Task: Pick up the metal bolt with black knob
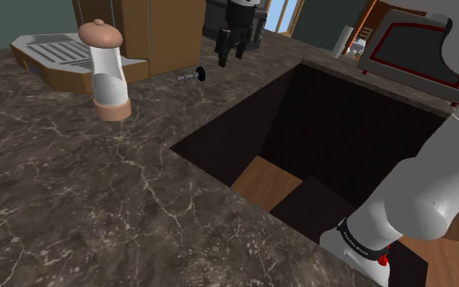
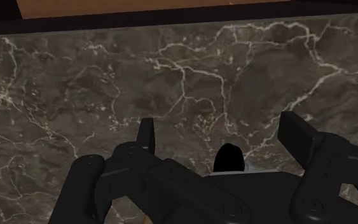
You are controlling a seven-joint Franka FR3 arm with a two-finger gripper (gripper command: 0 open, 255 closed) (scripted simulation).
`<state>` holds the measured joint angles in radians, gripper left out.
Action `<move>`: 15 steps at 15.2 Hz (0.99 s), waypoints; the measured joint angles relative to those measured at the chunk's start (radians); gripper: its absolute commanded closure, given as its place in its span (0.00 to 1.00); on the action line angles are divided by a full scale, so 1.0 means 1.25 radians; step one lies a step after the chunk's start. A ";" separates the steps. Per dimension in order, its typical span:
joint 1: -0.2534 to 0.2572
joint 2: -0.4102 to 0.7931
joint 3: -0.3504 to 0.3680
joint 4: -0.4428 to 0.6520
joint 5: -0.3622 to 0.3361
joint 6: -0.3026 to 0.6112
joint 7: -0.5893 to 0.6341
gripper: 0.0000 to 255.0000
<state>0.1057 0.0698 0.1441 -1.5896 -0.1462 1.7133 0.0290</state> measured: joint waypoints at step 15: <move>0.045 0.230 0.018 0.207 -0.055 -0.004 0.038 1.00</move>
<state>0.1621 0.3579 0.1660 -1.3309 -0.2146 1.7079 0.0761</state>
